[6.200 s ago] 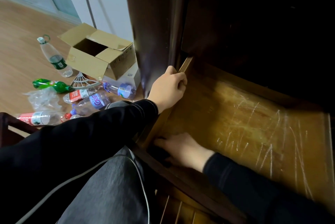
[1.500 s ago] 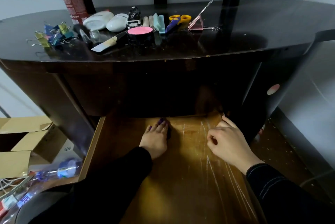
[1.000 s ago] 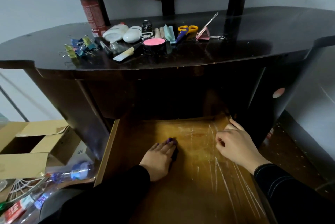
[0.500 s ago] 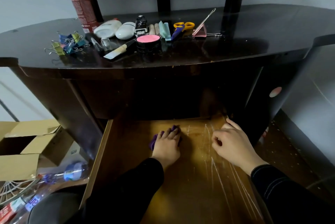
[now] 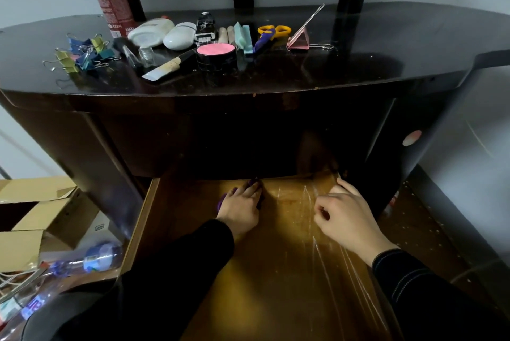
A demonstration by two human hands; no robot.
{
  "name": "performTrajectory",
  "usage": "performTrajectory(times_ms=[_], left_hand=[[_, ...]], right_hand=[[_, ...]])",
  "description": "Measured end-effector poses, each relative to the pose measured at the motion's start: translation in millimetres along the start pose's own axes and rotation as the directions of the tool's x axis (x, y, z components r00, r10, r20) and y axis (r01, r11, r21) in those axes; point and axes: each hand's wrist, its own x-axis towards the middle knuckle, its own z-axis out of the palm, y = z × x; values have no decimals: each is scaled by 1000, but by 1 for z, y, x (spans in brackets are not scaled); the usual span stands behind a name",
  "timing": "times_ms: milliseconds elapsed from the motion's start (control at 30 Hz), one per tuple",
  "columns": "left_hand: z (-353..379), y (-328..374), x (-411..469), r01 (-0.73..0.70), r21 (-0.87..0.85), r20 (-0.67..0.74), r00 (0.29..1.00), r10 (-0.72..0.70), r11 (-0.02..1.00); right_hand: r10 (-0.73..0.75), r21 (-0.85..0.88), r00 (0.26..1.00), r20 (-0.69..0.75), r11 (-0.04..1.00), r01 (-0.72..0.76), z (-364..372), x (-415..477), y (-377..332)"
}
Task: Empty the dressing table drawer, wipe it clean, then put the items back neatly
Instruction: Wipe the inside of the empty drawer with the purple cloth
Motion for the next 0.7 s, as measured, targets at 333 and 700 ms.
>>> performTrajectory(times_ms=[333,700], left_hand=[[4,22,-78,-232,15,141,964,227,973],[-8,14,1,-45,-39,53,997,47,998]], right_hand=[[-7,-32,999,35,999,8,-4,-1,-4],[-5,-27,1000,-3,1000,5,3,0,1]])
